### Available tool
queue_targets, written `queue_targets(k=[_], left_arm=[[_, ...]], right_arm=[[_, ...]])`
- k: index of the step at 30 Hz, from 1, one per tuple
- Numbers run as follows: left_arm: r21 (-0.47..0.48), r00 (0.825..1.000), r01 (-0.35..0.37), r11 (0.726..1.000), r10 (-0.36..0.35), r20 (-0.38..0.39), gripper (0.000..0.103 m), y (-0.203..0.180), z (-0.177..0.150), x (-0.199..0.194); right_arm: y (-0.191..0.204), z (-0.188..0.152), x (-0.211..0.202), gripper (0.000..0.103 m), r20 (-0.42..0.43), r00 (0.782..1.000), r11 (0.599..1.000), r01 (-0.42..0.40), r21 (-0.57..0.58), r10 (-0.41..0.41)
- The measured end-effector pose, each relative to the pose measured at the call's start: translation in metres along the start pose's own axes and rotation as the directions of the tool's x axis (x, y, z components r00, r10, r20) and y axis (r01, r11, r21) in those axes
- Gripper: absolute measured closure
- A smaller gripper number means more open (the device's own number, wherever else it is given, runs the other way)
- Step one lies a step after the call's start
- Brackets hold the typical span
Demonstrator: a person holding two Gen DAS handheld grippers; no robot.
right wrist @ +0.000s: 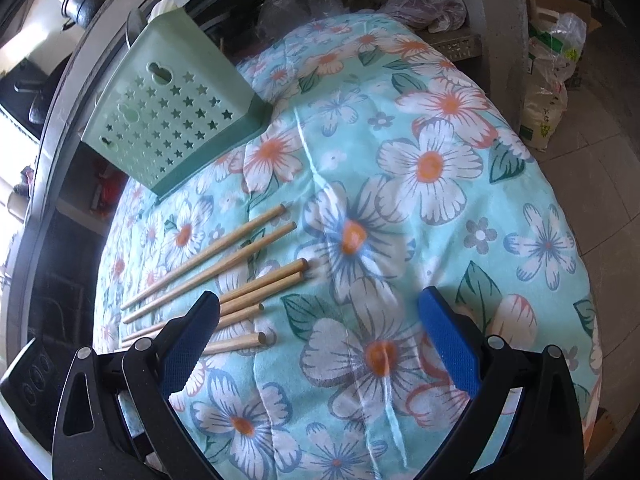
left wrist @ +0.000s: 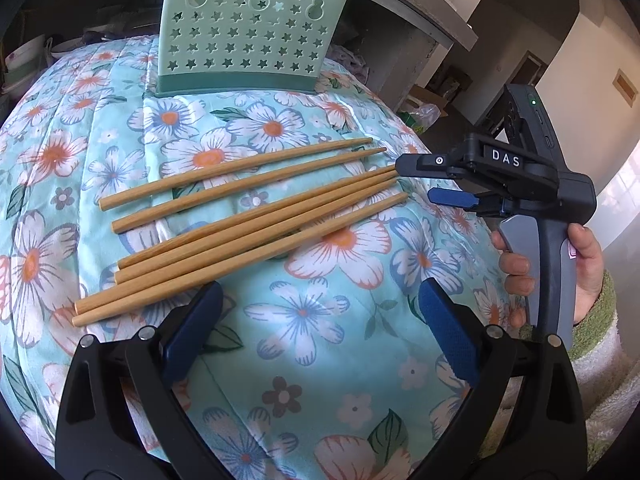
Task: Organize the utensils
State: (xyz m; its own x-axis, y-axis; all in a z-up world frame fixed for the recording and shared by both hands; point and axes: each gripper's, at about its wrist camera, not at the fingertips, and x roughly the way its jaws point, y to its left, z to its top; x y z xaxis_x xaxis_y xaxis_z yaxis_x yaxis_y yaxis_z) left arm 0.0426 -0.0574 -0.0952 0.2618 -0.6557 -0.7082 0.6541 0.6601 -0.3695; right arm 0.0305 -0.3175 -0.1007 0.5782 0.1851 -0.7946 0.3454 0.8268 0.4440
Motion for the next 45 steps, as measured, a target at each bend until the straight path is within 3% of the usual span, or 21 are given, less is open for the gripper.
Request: queue_targets(k=[14, 27, 45], left_arm=[[-0.057, 0.999, 0.048, 0.997, -0.047, 0.018, 0.008, 0.008, 0.001, -0.002], [-0.077, 0.999, 0.047, 0.996, -0.046, 0.016, 0.008, 0.009, 0.003, 0.002], [-0.063, 1.0, -0.008, 0.998, 0.007, -0.007, 0.009, 0.001, 0.008, 0.005]], right_arm=[[-0.006, -0.004, -0.004, 0.006, 0.024, 0.998, 0.999, -0.049, -0.022, 0.05], [0.005, -0.009, 0.001, 0.005, 0.047, 0.998, 0.997, 0.039, -0.065, -0.036], [-0.005, -0.006, -0.012, 0.006, 0.079, 0.996, 0.999, -0.051, -0.007, 0.051]])
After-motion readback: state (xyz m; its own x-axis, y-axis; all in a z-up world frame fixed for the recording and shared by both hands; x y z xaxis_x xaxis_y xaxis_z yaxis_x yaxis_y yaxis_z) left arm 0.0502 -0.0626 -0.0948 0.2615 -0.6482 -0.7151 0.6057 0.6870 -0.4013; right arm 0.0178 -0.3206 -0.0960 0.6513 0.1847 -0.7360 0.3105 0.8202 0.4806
